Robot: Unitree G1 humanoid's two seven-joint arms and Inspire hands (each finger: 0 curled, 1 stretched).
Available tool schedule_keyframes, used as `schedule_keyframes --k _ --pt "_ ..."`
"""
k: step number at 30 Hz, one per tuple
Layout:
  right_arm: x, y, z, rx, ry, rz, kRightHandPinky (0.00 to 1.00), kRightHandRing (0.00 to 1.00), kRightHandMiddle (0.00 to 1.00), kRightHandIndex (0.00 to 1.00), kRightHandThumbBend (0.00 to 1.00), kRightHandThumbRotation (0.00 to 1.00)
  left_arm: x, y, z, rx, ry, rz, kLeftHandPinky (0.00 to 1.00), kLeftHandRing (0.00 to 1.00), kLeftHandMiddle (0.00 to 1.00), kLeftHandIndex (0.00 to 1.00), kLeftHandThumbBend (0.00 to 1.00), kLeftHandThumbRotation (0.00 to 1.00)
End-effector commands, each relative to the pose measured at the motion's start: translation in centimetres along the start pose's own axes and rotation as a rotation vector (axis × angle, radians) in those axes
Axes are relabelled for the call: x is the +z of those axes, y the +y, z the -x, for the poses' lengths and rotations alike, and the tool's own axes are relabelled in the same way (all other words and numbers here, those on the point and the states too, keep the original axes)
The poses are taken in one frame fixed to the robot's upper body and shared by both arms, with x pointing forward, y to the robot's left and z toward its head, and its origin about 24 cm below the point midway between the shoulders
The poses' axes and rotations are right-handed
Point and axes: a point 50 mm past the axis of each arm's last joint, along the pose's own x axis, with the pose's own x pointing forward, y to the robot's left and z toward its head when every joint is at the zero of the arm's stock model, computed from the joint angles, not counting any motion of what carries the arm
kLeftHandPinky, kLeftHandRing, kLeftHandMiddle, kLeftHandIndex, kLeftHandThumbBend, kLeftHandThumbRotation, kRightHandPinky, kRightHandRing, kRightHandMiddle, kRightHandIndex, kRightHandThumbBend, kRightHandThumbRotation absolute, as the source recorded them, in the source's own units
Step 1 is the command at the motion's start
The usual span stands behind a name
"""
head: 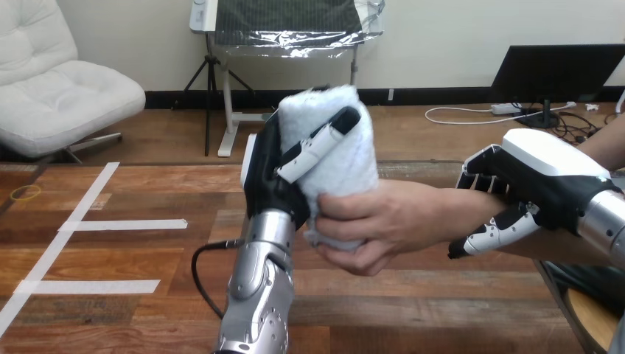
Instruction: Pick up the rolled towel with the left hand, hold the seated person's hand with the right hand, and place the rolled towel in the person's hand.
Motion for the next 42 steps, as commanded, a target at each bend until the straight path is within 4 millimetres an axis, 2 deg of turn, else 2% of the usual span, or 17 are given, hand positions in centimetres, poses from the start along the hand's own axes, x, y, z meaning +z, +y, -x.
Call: schedule_keyframes --k 1,9,11,15,18,19,26,31,42 --pt "0.8 -0.9 -0.5 0.026 -0.028 0.029 0.41 0.5 0.57 0.59 0.91 0.36 1.5 -7.5 -0.4 -0.25 -0.096 0.116 0.6 0.67 0.7 0.67 0.62 0.4" --pt "0.6 -1.0 -0.3 0.045 -0.033 0.018 0.44 0.55 0.6 0.65 0.96 0.45 2.1 -6.7 -0.3 -0.249 -0.11 0.08 0.68 0.71 0.73 0.68 0.53 0.49" --pt "0.6 -1.1 -0.2 0.048 -0.034 0.016 0.45 0.57 0.61 0.66 0.98 0.5 2.3 -6.3 -0.3 -0.253 -0.119 0.035 0.76 0.74 0.74 0.69 0.5 0.58" --pt "0.5 -1.1 0.0 0.049 -0.04 0.017 0.46 0.6 0.63 0.68 0.99 0.55 2.7 -5.5 -0.3 -0.248 -0.139 -0.045 0.81 0.75 0.75 0.69 0.5 0.68" --pt "0.5 -1.1 0.1 0.051 -0.04 0.02 0.48 0.62 0.65 0.69 1.0 0.6 2.9 -5.1 -0.2 -0.239 -0.153 -0.082 0.84 0.76 0.75 0.69 0.53 0.77" --pt "0.4 -1.1 0.1 0.057 -0.037 0.019 0.51 0.66 0.68 0.71 1.0 0.67 3.2 -4.7 -0.1 -0.231 -0.167 -0.086 0.91 0.8 0.77 0.7 0.62 0.9" --pt "0.2 -1.2 0.3 0.07 -0.024 0.002 0.59 0.76 0.76 0.79 1.0 0.8 3.8 -3.6 0.3 -0.19 -0.215 -0.104 0.99 0.85 0.8 0.72 0.72 0.95" --pt "0.2 -1.3 0.5 0.062 -0.02 -0.015 0.63 0.8 0.8 0.83 1.0 0.84 4.1 -3.1 0.5 -0.17 -0.229 -0.112 1.0 0.87 0.81 0.73 0.75 0.95" --pt "-0.1 -1.3 0.8 -0.018 -0.045 -0.089 0.65 0.87 0.88 0.91 1.0 0.89 4.6 -1.9 0.8 -0.137 -0.247 -0.114 1.0 0.87 0.82 0.74 0.74 0.93"
